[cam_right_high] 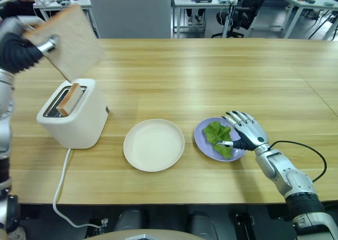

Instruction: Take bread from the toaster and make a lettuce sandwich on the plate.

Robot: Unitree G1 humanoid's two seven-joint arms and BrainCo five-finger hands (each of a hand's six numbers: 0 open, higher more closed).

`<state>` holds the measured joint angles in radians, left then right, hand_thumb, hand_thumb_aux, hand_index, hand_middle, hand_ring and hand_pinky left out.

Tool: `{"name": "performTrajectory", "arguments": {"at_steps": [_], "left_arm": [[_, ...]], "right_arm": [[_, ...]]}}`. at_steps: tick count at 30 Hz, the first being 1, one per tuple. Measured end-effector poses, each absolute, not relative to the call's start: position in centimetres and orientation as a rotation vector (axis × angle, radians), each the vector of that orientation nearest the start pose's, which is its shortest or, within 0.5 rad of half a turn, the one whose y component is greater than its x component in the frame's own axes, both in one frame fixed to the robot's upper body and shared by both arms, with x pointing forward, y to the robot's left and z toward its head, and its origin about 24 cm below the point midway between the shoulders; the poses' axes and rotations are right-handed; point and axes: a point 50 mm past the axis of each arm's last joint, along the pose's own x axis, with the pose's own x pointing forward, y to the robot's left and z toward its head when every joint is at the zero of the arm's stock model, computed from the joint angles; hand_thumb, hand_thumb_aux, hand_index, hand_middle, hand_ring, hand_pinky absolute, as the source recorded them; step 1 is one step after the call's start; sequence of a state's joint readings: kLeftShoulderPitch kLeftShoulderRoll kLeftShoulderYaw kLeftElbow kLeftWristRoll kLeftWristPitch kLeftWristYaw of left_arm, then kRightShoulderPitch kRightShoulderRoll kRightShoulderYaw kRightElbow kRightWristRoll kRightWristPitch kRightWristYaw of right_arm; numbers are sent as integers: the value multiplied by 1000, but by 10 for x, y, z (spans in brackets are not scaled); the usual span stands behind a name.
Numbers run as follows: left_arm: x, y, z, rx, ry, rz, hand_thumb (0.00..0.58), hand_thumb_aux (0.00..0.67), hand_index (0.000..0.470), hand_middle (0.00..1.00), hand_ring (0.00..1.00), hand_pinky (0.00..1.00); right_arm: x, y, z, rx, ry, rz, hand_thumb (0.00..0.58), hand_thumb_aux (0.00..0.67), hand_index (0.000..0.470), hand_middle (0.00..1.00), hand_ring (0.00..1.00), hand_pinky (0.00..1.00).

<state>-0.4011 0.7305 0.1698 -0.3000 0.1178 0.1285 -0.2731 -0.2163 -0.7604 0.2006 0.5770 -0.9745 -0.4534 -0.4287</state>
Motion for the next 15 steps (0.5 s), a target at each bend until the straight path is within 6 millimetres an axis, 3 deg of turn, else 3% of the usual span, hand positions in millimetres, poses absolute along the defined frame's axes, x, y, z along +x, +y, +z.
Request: {"name": "performTrajectory", "arguments": {"at_steps": [7, 8, 9, 11, 12, 13, 14, 15], "left_arm": [[276, 184, 199, 738, -323, -378, 580, 670, 460, 1000, 1000, 1000], [276, 179, 192, 730, -303, -410, 580, 670, 460, 1000, 1000, 1000], [277, 174, 183, 719, -277, -437, 580, 670, 460, 1000, 1000, 1000], [279, 167, 166, 699, -227, -471, 580, 670, 460, 1000, 1000, 1000], [281, 164, 157, 688, -194, -485, 580, 670, 460, 1000, 1000, 1000], [282, 161, 148, 684, -164, -500, 580, 670, 460, 1000, 1000, 1000], [284, 159, 136, 674, -127, -514, 580, 670, 460, 1000, 1000, 1000], [286, 157, 126, 670, -95, -526, 580, 670, 460, 1000, 1000, 1000]], "right_arm": [[275, -286, 25, -1657, -192, 253, 0, 0, 0, 0, 0, 0], [276, -286, 23, -1661, -187, 263, 148, 92, 63, 0, 0, 0], [277, -284, 21, -1664, -183, 278, 209, 134, 92, 0, 0, 0], [280, -280, 17, -1663, -183, 306, 476, 386, 265, 0, 0, 0], [281, -278, 16, -1659, -189, 315, 534, 481, 330, 0, 0, 0], [281, -275, 14, -1655, -196, 326, 534, 481, 330, 0, 0, 0], [280, -275, 12, -1658, -189, 343, 580, 662, 455, 0, 0, 0], [280, -274, 10, -1656, -188, 351, 580, 670, 460, 0, 0, 0]]}}
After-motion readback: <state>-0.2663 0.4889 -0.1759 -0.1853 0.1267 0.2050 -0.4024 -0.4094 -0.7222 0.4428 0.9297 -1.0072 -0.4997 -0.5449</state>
